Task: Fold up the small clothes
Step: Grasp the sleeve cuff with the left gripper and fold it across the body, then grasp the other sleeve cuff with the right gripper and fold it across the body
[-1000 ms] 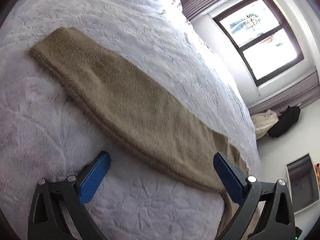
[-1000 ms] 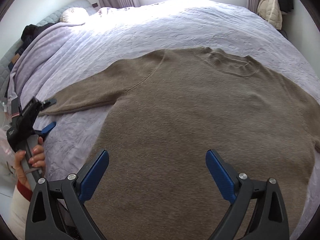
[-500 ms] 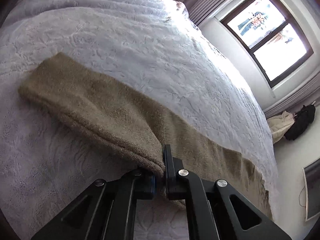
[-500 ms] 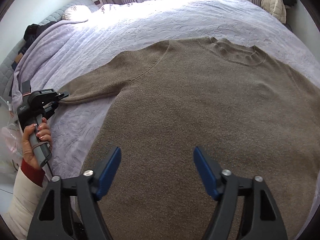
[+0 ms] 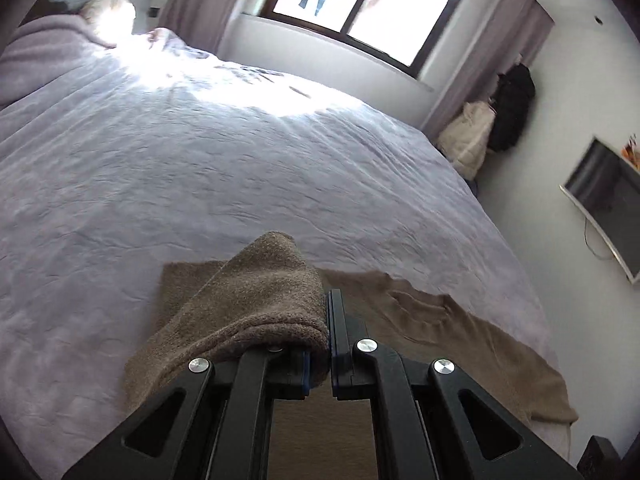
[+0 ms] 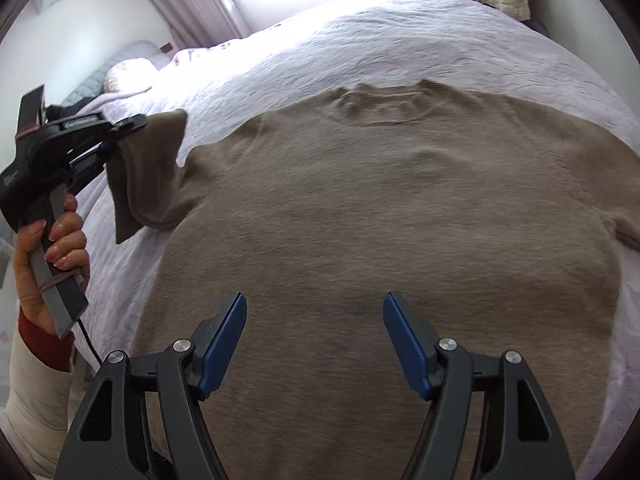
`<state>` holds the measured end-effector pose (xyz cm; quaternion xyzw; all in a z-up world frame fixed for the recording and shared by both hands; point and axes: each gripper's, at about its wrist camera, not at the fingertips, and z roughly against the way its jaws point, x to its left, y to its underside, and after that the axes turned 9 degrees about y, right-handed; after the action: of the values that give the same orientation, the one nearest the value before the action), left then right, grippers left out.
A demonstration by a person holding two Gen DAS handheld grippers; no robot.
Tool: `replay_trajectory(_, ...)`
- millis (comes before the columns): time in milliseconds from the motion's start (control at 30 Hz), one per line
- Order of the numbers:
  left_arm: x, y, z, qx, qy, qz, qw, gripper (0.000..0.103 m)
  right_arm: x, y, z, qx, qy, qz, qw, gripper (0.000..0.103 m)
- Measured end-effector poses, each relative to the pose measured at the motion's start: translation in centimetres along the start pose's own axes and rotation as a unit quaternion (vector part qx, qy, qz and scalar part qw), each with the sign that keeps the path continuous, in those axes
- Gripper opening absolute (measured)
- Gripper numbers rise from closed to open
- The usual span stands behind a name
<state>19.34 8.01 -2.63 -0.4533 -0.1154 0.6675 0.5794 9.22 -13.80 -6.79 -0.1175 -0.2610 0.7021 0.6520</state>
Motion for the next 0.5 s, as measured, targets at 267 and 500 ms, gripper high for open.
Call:
replay_trajectory(267,-9.0,7.4,-10.6,0.127,-0.019,-0.105,0.9862,0.007,-7.8,0.0,1.5,-0.015,0.039,-0.062,0.997,0.074)
replay_trajectory(500,-9.3,9.2,-8.9,0.127,-0.021,-0.139,0.9819,0.079,-9.7,-0.4,1.0,-0.010,0.057,-0.056,0.997,0.074)
